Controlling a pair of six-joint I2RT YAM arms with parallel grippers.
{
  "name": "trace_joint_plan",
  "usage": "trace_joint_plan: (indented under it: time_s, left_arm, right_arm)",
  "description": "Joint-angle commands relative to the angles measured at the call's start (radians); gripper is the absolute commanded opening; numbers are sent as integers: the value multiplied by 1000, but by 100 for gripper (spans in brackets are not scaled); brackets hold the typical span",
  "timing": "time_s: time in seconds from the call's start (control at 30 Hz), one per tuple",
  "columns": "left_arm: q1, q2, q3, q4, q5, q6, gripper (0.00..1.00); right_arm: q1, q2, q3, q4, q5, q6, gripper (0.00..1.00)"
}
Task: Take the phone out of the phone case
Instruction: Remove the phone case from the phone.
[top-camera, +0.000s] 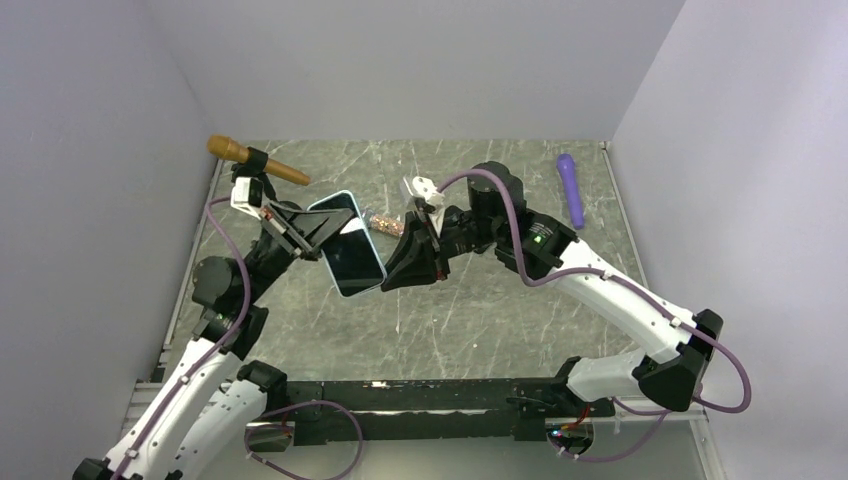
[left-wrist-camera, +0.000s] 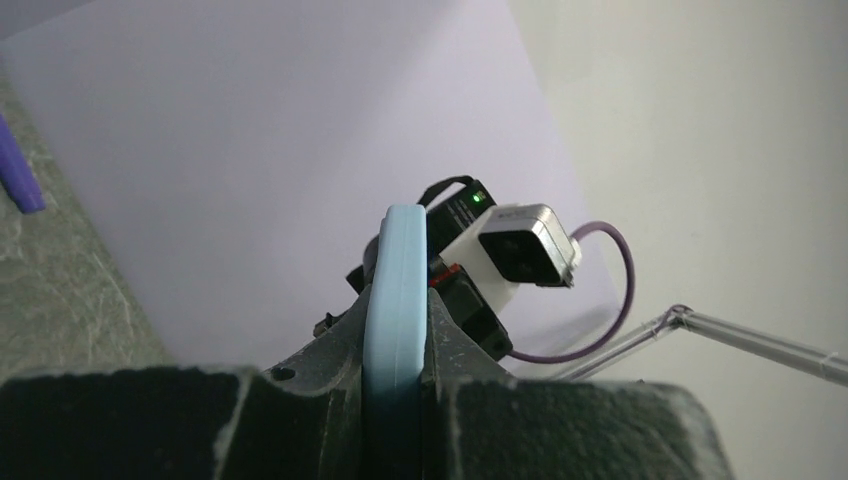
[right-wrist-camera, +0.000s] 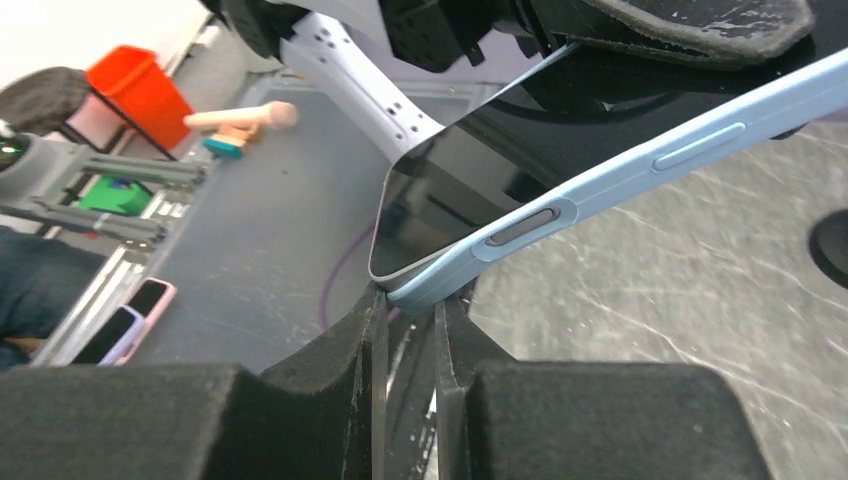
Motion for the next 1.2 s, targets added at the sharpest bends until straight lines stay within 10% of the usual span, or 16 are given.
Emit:
trace_joint_plan:
  time_s: [0.0,0.4,0.57,0.8,0.97,1.17]
  left_arm:
    - [-45,39,28,122,156,-135,0]
    - [-45,92,43,76,154,-89,0]
    - [-38,62,69,-22,34,104,0]
    - [-10,1,99,-160,-73,340,0]
    - [-10,-33,69,-182,-120,351,0]
    - [-10,-55,11,-143,-119,297,0]
  right_arm:
    - [-14,82,-19,71,508,-240,0]
    - [-33,81,-49,175,562,-156,0]
    - [-82,-6,-162,254,480,177,43]
    - [-82,-214,-375,251,494,586,68]
    - [-80,-275,-423,307,481,766,64]
    - [-72,-217,-475,539,371,952,37]
